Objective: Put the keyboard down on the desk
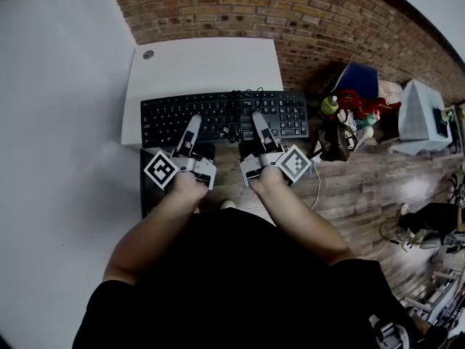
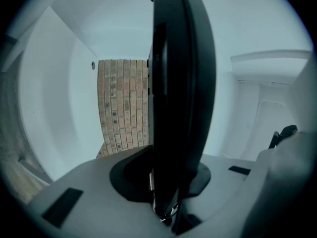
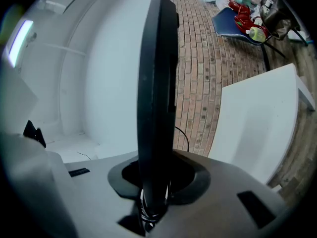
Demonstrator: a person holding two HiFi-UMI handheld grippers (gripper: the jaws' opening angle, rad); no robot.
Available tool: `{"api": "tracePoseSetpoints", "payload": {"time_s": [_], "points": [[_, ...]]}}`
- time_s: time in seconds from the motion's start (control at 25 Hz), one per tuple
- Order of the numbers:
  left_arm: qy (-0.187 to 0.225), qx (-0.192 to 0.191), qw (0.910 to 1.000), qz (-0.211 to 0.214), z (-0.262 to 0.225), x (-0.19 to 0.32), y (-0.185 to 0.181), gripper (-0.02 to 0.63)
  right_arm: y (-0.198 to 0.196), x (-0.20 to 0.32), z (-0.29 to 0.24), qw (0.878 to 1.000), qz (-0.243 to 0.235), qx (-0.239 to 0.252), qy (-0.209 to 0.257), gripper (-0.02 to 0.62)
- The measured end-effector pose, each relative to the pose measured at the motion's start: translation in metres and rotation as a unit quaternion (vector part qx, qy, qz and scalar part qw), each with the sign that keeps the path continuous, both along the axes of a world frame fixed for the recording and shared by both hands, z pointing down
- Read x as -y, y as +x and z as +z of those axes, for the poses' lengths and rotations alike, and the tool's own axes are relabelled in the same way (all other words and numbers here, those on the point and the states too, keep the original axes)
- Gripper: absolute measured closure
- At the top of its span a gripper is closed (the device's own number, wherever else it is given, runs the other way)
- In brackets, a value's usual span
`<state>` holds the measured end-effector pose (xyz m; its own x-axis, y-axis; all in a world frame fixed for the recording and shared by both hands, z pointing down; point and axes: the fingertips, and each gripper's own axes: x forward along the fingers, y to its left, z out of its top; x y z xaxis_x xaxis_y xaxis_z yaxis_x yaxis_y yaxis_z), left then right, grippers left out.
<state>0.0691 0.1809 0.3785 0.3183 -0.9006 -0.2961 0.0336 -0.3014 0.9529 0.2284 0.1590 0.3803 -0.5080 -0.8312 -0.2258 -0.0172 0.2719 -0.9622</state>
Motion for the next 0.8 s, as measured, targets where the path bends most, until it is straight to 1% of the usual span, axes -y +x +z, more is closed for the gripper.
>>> {"api": "tracePoseSetpoints", "payload": {"time_s": [0.16, 0.32, 0.52, 0.8], "points": [[-0.001, 0.003, 1.0000, -0.003, 0.003, 0.004, 0.008, 0.526, 0.007, 0.005, 0.004, 1.000, -0.004, 0.003, -0.004, 0.489], [-0.007, 0.004, 1.0000, -0.004, 0.010, 0.013, 0.005, 0.526, 0.004, 0.014, 0.013, 1.000, -0.008, 0.007, -0.009, 0.489], [-0.011, 0.001, 0.9999, -0.004, 0.014, 0.032, -0.007, 0.526, -0.008, 0.033, 0.016, 1.000, -0.013, 0.004, -0.011, 0.489], [-0.009, -0.002, 1.0000, -0.001, 0.018, 0.061, -0.034, 0.526, -0.034, 0.060, 0.022, 1.000, -0.011, -0.003, -0.015, 0.489]]}}
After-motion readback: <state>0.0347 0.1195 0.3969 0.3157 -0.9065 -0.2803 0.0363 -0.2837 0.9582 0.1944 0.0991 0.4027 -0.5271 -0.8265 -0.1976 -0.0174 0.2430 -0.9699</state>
